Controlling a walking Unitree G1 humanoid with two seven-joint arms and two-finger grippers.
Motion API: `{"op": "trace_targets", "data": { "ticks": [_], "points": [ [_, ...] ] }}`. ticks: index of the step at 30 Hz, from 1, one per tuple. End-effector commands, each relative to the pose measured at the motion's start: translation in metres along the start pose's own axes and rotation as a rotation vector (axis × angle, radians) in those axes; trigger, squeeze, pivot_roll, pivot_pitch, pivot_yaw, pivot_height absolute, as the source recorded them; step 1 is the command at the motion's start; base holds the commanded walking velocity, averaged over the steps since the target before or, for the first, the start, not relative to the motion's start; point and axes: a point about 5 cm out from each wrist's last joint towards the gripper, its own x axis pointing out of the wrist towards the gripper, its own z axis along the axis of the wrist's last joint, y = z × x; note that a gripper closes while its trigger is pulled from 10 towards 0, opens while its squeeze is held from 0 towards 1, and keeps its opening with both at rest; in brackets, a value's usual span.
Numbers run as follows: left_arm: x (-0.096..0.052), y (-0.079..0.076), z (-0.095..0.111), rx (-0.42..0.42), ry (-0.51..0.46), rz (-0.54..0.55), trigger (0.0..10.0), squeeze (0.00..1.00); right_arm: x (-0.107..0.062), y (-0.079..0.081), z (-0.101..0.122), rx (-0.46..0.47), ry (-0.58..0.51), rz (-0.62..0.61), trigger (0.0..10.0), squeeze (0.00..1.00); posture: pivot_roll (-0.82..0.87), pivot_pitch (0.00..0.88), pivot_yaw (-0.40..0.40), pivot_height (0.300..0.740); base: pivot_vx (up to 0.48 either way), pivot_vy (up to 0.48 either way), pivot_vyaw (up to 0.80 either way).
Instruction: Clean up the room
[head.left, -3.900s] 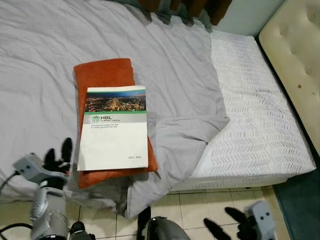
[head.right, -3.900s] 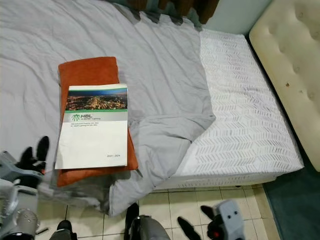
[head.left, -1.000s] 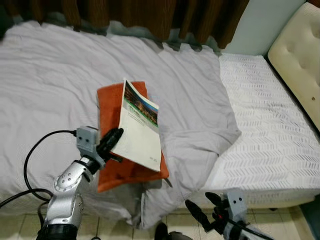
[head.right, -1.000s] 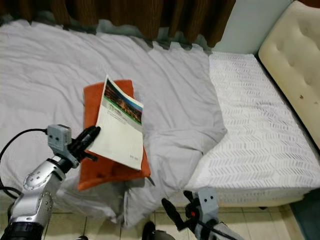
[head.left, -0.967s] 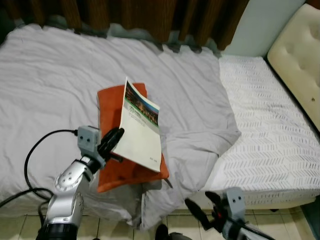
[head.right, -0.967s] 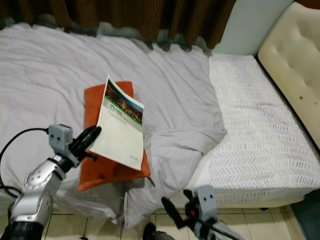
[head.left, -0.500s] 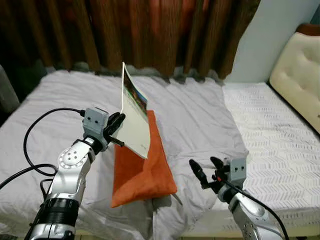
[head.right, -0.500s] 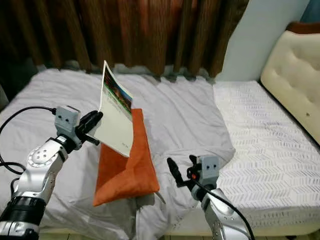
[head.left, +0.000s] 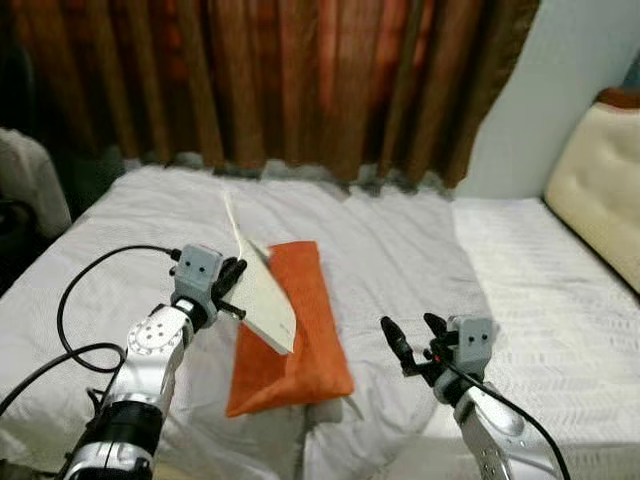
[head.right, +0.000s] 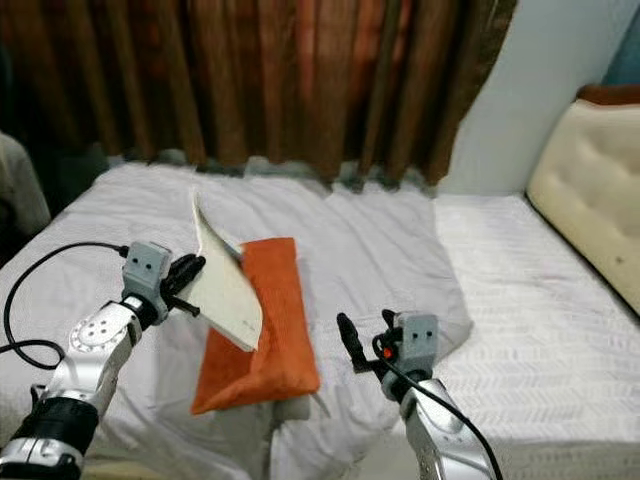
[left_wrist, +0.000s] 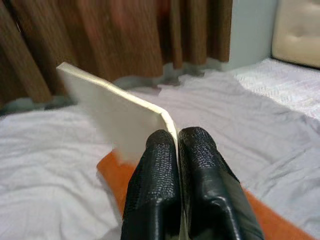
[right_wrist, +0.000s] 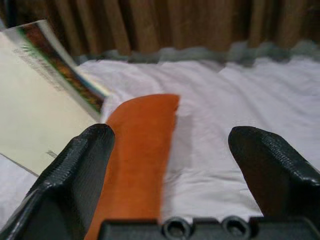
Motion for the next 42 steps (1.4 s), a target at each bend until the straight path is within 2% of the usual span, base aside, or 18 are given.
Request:
{"op": "trace_targets", "data": {
  "ticks": [1,6,7,8,9,14,19,25,33,42],
  "points": [
    [0.007,-0.005,0.011,0.021,-0.06,-0.029,0.0,0.0,-0.004,-0.012,0.0,-0.017,0.0,-0.055,10.0,0.0,-0.03,0.0,-0.049,0.74,0.281,-0.386,0.0],
    [0.005,-0.008,0.005,0.019,-0.049,-0.039,0.0,0.0,-0.006,-0.015,0.002,-0.062,-0.007,-0.079,10.0,0.0,-0.04,0.0,-0.045,0.74,0.283,-0.384,0.0],
    [-0.002,-0.017,-0.004,0.002,-0.039,-0.08,2.9,0.0,-0.015,-0.02,0.001,-0.092,-0.006,-0.112,10.0,0.0,-0.04,0.0,-0.053,0.74,0.0,-0.431,0.0],
    [-0.004,-0.02,-0.007,-0.003,-0.039,-0.093,2.9,0.0,-0.019,-0.022,0.0,-0.098,-0.004,-0.122,10.0,0.0,-0.04,0.0,-0.056,0.74,0.0,-0.431,0.0],
    [-0.007,-0.022,-0.009,-0.001,-0.035,-0.093,10.0,0.0,-0.024,-0.022,-0.002,-0.099,0.003,-0.126,10.0,0.0,-0.04,0.0,-0.058,0.74,0.255,-0.401,0.0],
    [-0.007,-0.022,-0.013,-0.015,-0.027,-0.064,10.0,0.0,-0.029,-0.022,-0.009,-0.096,0.032,-0.12,10.0,0.0,-0.04,0.0,-0.065,0.74,0.051,-0.08,0.0],
    [-0.003,-0.018,-0.01,0.002,-0.033,-0.042,10.0,0.0,-0.022,-0.02,-0.007,-0.097,0.025,-0.112,10.0,0.0,-0.03,0.0,-0.067,0.74,0.0,0.0,0.0],
    [-0.002,-0.015,-0.013,0.018,-0.008,-0.031,10.0,0.0,-0.02,-0.018,-0.007,-0.098,0.024,-0.104,10.0,0.0,-0.03,0.0,-0.066,0.74,0.328,-0.347,0.0],
    [0.001,-0.024,-0.013,0.037,-0.009,-0.07,10.0,0.0,-0.021,-0.02,-0.008,-0.096,0.028,-0.112,10.0,0.0,-0.04,0.0,-0.059,0.74,0.334,-0.341,0.0],
    [0.002,-0.024,-0.015,0.031,-0.001,-0.068,10.0,0.0,-0.024,-0.021,-0.011,-0.096,0.039,-0.116,10.0,0.0,-0.04,0.003,-0.061,0.74,0.334,-0.341,0.0]
  ]
}}
